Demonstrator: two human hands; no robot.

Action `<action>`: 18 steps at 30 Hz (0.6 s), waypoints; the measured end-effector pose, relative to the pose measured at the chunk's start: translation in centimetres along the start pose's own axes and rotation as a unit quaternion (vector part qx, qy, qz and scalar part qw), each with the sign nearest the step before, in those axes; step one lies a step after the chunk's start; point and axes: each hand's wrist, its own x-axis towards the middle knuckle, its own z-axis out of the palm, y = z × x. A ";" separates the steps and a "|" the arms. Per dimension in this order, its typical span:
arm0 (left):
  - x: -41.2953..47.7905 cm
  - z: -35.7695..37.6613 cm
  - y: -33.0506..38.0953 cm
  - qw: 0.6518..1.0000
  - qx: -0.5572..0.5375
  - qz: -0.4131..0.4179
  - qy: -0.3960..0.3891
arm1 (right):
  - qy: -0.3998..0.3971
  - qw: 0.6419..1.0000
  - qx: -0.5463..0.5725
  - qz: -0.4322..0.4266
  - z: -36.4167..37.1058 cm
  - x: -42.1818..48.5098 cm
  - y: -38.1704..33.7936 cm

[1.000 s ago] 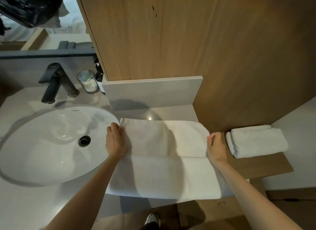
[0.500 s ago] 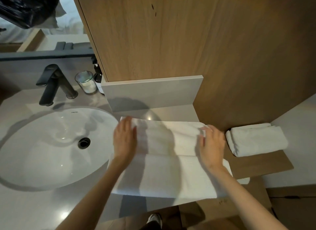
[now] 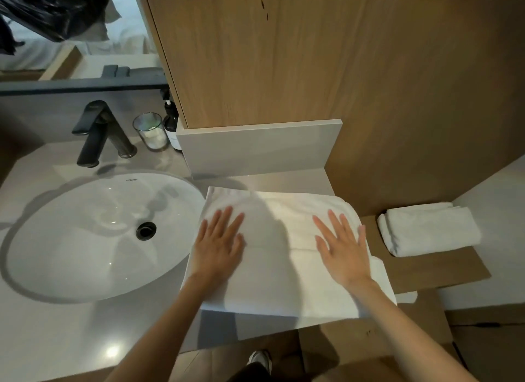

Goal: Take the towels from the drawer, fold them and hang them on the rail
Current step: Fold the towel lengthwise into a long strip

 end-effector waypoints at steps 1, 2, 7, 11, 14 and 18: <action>-0.2 -0.2 -0.5 1.000 0.001 0.000 -0.002 | -0.009 1.000 0.013 0.014 -0.3 -0.4 1.0; -0.3 -0.3 -0.9 1.000 0.001 0.003 -0.002 | -0.022 0.999 0.034 0.029 -0.4 -0.7 1.8; -1.5 -0.9 -1.7 0.998 -0.059 0.021 0.014 | -0.008 0.987 0.137 0.083 -1.3 -3.3 3.0; -4.1 -1.2 -1.8 0.993 -0.092 -0.002 0.069 | 0.091 0.980 0.138 0.113 -1.5 -6.5 2.5; -5.6 -1.6 -1.4 0.977 -0.145 -0.116 0.105 | 0.108 0.950 0.180 0.233 -1.5 -7.8 2.2; -6.8 -2.1 -0.8 0.942 -0.199 -0.245 0.113 | 0.075 0.896 0.287 0.330 -1.3 -8.5 2.9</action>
